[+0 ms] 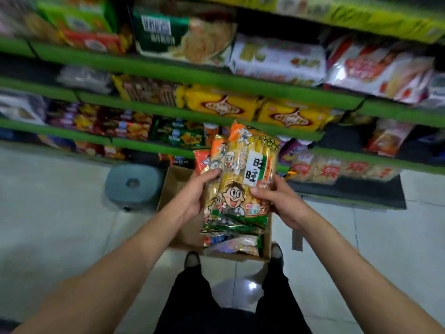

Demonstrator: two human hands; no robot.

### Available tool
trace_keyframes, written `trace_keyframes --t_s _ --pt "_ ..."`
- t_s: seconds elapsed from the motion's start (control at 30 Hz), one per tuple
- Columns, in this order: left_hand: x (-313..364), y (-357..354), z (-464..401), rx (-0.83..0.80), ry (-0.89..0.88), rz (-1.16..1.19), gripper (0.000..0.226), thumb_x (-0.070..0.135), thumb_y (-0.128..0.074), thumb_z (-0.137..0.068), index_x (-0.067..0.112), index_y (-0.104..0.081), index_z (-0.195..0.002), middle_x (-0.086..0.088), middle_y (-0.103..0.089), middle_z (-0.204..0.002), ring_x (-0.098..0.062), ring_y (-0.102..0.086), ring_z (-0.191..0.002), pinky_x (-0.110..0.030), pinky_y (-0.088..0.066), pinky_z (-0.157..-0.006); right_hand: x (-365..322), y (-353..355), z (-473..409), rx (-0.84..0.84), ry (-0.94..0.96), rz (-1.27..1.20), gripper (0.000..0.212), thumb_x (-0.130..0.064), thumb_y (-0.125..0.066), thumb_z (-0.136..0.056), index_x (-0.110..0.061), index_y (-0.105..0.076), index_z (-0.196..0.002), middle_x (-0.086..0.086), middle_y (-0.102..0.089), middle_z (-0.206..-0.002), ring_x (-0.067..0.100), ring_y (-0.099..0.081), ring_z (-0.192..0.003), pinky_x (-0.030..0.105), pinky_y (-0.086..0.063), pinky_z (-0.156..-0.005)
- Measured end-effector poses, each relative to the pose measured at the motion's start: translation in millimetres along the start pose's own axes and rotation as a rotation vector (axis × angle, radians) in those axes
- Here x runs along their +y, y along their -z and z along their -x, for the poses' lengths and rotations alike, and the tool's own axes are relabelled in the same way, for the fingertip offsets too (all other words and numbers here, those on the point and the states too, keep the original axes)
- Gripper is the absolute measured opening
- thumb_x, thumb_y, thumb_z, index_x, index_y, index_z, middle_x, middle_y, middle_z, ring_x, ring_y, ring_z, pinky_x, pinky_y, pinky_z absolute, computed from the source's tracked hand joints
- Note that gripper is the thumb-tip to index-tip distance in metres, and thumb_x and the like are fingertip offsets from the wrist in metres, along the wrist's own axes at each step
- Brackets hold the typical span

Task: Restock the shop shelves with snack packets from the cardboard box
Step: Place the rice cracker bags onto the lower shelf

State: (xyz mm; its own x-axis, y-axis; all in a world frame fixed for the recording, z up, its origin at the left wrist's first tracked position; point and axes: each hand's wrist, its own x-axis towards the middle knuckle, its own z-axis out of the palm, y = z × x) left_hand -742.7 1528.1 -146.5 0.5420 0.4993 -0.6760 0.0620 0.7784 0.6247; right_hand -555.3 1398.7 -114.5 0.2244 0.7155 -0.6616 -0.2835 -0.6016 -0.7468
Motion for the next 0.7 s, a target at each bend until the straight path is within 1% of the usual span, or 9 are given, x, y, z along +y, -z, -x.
trace_keyframes --t_s 0.03,0.1,0.17,0.27,0.33,0.37,0.47,0.57,0.7 --pt "15.2 -11.5 8.7 -0.015 -0.024 -0.023 0.076 0.036 -0.08 -0.073 0.012 -0.051 -0.139 -0.019 -0.07 -0.122 -0.036 -0.07 -0.106 -0.044 -0.06 -0.079 -10.7 0.6 13.7 0.035 0.035 -0.04 0.083 -0.03 -0.094 -0.06 -0.017 -0.051 -0.13 0.007 -0.072 -0.119 0.025 -0.073 -0.103 0.04 -0.059 -0.086" --pt "44.1 -36.8 26.2 -0.055 -0.06 -0.075 0.082 0.04 -0.08 -0.069 0.01 -0.05 -0.139 -0.02 -0.071 -0.12 -0.036 -0.07 -0.104 -0.048 -0.058 -0.087 -31.2 2.5 40.2 0.083 0.11 -0.13 0.081 -0.026 -0.09 -0.06 -0.012 -0.051 -0.13 0.008 -0.075 -0.113 0.026 -0.074 -0.098 0.033 -0.061 -0.074" --pt "69.9 -63.7 38.1 -0.091 -0.104 -0.125 0.089 0.042 -0.085 -0.063 0.01 -0.05 -0.138 -0.021 -0.071 -0.119 -0.037 -0.07 -0.105 -0.053 -0.055 -0.094 -51.5 8.4 63.0 0.109 0.181 -0.183 0.079 -0.026 -0.088 -0.06 -0.013 -0.052 -0.129 0.007 -0.075 -0.112 0.026 -0.074 -0.098 0.032 -0.061 -0.071" --pt "99.3 -106.9 52.6 -0.156 -0.173 -0.189 0.077 0.037 -0.084 -0.071 0.012 -0.05 -0.136 -0.018 -0.074 -0.114 -0.036 -0.072 -0.099 -0.048 -0.06 -0.083 -75.4 26.8 95.8 0.145 0.291 -0.229 0.078 -0.028 -0.089 -0.06 -0.016 -0.053 -0.128 0.003 -0.077 -0.109 0.024 -0.075 -0.096 0.028 -0.06 -0.07" --pt "108.7 -138.5 62.4 -0.189 -0.195 -0.205 0.074 0.037 -0.084 -0.069 0.016 -0.051 -0.133 -0.017 -0.074 -0.114 -0.038 -0.072 -0.102 -0.051 -0.059 -0.084 -85.8 43.7 116.2 0.171 0.356 -0.224 0.078 -0.031 -0.092 -0.06 -0.019 -0.054 -0.127 0.002 -0.076 -0.111 0.023 -0.074 -0.098 0.031 -0.061 -0.072" --pt "110.8 -155.3 66.3 -0.205 -0.216 -0.218 0.079 0.04 -0.087 -0.063 0.019 -0.051 -0.131 -0.016 -0.074 -0.114 -0.038 -0.072 -0.102 -0.053 -0.059 -0.085 -89.0 53.4 125.6 0.191 0.389 -0.21 0.077 -0.031 -0.091 -0.061 -0.02 -0.054 -0.127 0.003 -0.075 -0.114 0.024 -0.074 -0.1 0.036 -0.061 -0.077" --pt "109.2 -211.1 80.5 -0.27 -0.276 -0.259 0.079 0.045 -0.09 -0.054 0.028 -0.052 -0.121 -0.01 -0.077 -0.108 -0.034 -0.075 -0.095 -0.046 -0.061 -0.071 -94.4 92.0 155.8 0.235 0.472 -0.19 0.073 -0.03 -0.086 -0.065 -0.022 -0.054 -0.129 0.004 -0.073 -0.119 0.026 -0.072 -0.105 0.049 -0.056 -0.093" --pt "98.9 -269.5 94.2 -0.327 -0.298 -0.297 0.072 0.041 -0.086 -0.066 0.026 -0.049 -0.127 -0.01 -0.077 -0.107 -0.034 -0.075 -0.092 -0.044 -0.061 -0.067 -100.4 141.9 191.9 0.226 0.53 -0.128 0.076 -0.04 -0.087 -0.06 -0.03 -0.053 -0.127 -0.002 -0.073 -0.119 0.019 -0.072 -0.104 0.045 -0.055 -0.092" --pt "80.9 -345.3 109.1 -0.376 -0.346 -0.326 0.083 0.037 -0.086 -0.064 0.018 -0.046 -0.134 -0.015 -0.076 -0.108 -0.033 -0.075 -0.088 -0.044 -0.061 -0.067 -104.7 216.2 241.3 0.214 0.619 -0.059 0.074 -0.05 -0.09 -0.061 -0.038 -0.053 -0.124 -0.008 -0.072 -0.12 0.017 -0.072 -0.106 0.046 -0.055 -0.094"
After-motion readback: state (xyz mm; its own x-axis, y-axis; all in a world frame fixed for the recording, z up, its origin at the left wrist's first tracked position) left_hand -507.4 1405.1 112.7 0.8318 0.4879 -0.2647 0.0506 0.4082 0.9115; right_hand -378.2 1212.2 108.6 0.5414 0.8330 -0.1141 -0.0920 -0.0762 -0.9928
